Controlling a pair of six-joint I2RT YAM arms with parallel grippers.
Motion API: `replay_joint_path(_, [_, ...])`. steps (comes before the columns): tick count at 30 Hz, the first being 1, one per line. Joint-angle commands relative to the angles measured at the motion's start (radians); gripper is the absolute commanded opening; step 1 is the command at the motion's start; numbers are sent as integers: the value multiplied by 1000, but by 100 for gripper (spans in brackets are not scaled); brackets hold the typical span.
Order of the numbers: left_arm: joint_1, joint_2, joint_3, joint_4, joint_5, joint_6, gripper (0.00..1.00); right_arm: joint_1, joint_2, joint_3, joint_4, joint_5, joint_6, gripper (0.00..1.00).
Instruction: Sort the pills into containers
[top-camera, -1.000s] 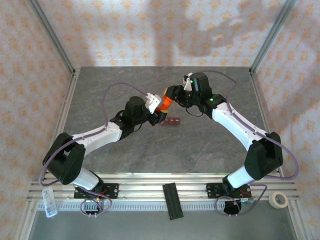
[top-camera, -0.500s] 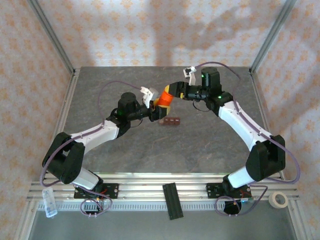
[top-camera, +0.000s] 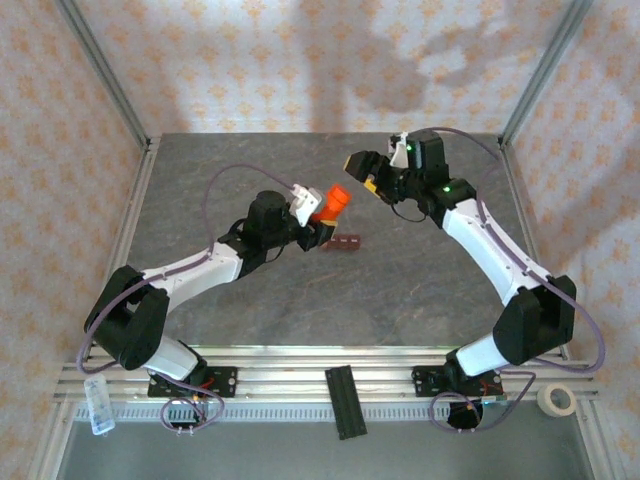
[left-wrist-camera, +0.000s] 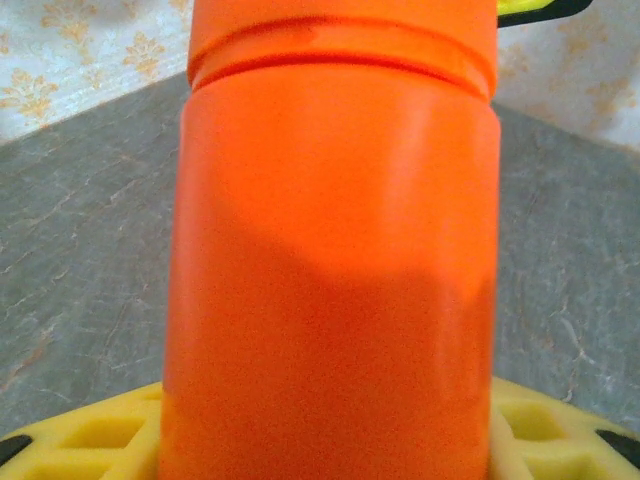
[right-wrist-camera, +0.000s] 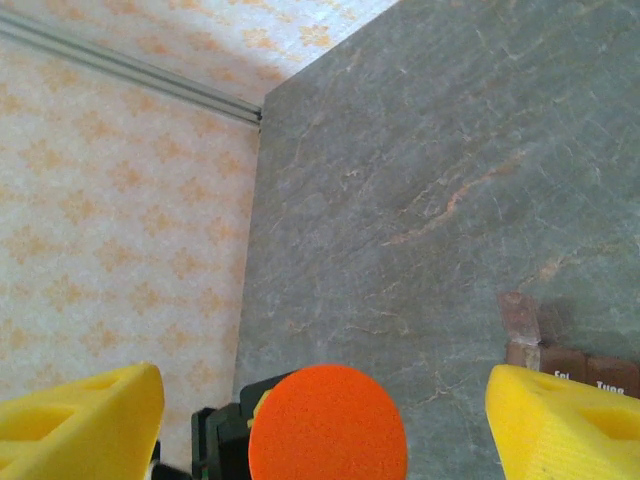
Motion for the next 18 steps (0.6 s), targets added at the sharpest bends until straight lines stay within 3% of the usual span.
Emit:
replay_joint_path(1, [-9, -18, 39, -9, -71, 72, 0, 24, 20, -12, 2, 35, 59, 84])
replay_joint_path(11, [-26, -6, 46, 0, -82, 74, 0, 91, 70, -2, -4, 52, 53, 83])
replay_joint_path(15, [-26, -6, 48, -1, -81, 75, 0, 101, 77, -6, 9, 38, 56, 76])
replay_joint_path(18, [-26, -7, 48, 0, -82, 71, 0, 105, 78, -7, 14, 27, 57, 63])
